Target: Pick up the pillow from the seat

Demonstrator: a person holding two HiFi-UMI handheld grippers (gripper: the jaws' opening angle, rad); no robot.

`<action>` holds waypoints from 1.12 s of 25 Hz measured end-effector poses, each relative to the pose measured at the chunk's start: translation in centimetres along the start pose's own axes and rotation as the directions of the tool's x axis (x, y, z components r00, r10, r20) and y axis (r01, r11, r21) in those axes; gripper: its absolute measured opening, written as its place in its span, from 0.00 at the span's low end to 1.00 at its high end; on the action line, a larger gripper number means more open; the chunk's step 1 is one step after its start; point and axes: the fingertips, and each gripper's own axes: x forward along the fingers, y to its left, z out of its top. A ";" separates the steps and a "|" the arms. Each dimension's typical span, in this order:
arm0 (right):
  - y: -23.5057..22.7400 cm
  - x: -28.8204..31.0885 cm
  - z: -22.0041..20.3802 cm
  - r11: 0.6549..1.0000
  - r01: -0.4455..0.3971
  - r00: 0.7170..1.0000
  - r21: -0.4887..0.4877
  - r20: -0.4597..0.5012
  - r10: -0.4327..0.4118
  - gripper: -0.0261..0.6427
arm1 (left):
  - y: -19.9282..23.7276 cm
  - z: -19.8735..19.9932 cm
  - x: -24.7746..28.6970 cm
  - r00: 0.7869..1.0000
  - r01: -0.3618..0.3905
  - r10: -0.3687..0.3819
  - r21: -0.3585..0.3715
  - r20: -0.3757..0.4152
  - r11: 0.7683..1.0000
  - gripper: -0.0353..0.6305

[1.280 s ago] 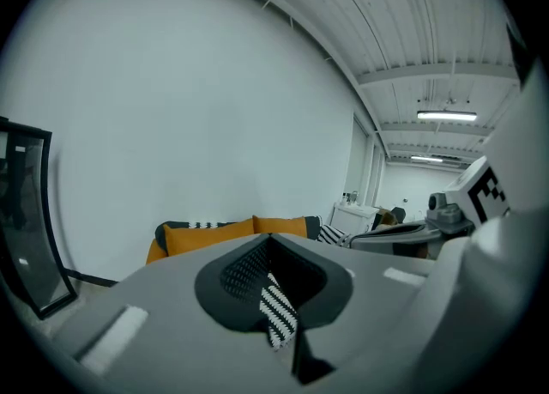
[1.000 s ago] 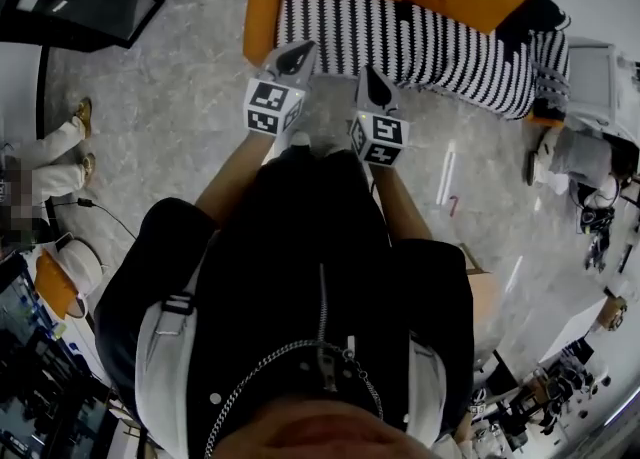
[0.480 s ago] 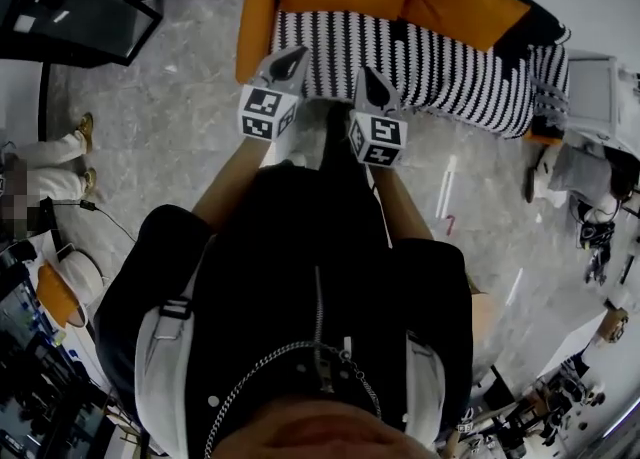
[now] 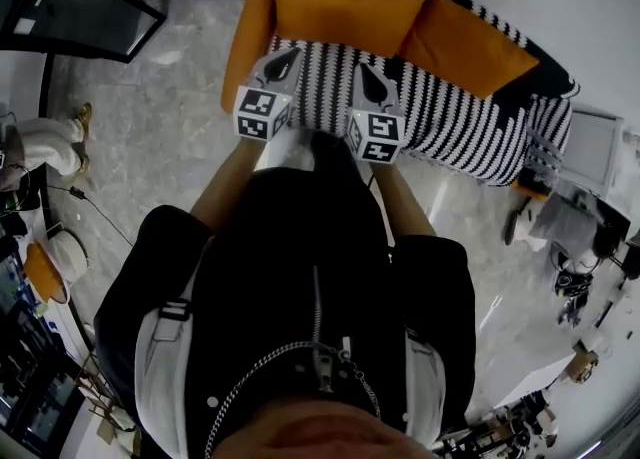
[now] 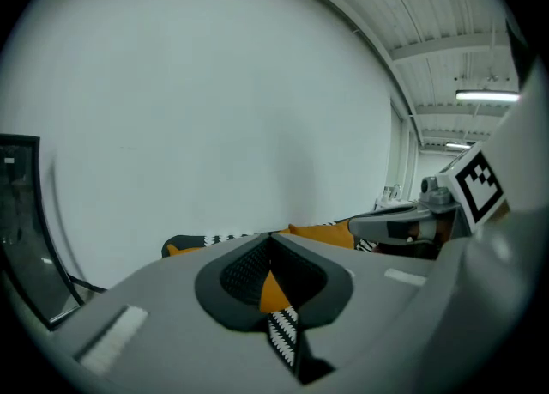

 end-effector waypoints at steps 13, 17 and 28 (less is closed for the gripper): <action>-11.0 9.3 1.9 0.997 -0.055 0.996 0.057 -0.071 0.059 0.04 | 3.0 2.6 10.7 0.995 -0.089 0.088 -0.009 -0.048 0.996 0.07; -13.3 11.0 1.3 0.997 -0.017 0.996 0.080 -0.090 0.024 0.04 | 4.8 2.3 12.0 0.993 -0.102 0.102 -0.002 -0.059 0.995 0.07; -19.0 17.0 0.9 0.987 0.102 0.988 0.127 -0.127 -0.086 0.04 | 13.3 1.4 17.8 0.988 -0.127 0.127 -0.003 -0.087 0.992 0.07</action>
